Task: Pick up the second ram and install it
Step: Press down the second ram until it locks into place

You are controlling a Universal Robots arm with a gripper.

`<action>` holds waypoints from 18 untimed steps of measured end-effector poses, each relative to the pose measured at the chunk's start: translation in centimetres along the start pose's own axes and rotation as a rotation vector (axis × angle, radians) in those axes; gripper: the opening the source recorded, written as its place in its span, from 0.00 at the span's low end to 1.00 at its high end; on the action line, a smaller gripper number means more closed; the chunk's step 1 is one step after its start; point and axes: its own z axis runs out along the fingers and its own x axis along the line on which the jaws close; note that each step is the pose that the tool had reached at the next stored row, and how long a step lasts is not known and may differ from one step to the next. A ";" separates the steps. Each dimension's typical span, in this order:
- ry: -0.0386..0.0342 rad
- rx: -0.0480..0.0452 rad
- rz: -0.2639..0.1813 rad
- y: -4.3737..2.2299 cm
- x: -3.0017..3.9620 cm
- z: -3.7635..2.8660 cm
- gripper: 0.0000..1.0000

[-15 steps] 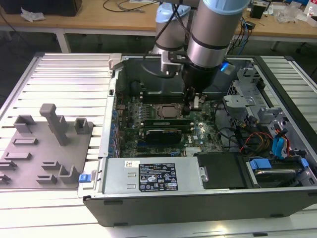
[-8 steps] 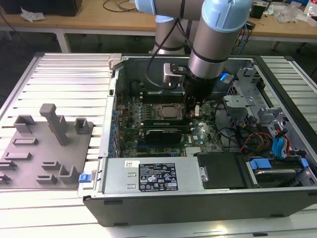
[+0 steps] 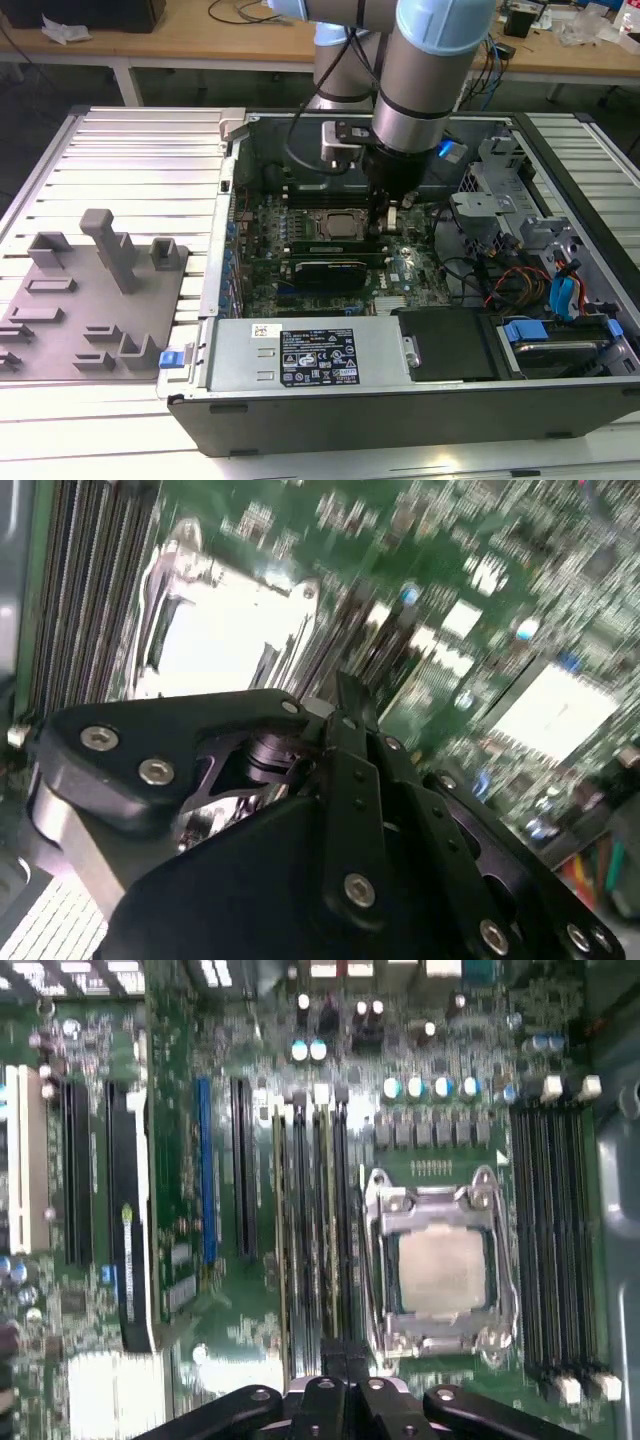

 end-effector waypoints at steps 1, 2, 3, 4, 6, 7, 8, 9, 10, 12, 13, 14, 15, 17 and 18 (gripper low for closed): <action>-0.0001 0.0013 0.000 1.01 0.05 0.04 0.11; -0.0002 0.0027 0.000 2.15 0.10 0.11 0.11; -0.0005 0.0035 0.000 2.89 0.14 0.17 0.11; -0.0003 0.0048 0.000 3.94 0.20 0.25 0.11; -0.0005 0.0072 0.000 5.67 0.29 0.54 0.11; -0.0003 0.0075 0.000 6.10 0.33 0.69 0.11; 0.0000 0.0076 0.000 6.42 0.35 0.82 0.11; -0.0001 0.0075 0.000 6.74 0.37 1.01 0.11; 0.0000 0.0074 0.000 6.85 0.39 1.18 0.11; -0.0002 0.0073 0.000 6.92 0.40 1.44 0.11; -0.0017 0.0082 0.000 6.93 0.38 1.34 0.11; -0.0010 0.0078 0.000 6.56 0.35 0.94 0.11; -0.0009 0.0076 0.000 6.11 0.33 0.88 0.11; -0.0005 0.0073 0.000 5.40 0.30 0.73 0.11; -0.0008 0.0074 0.000 5.07 0.26 0.45 0.11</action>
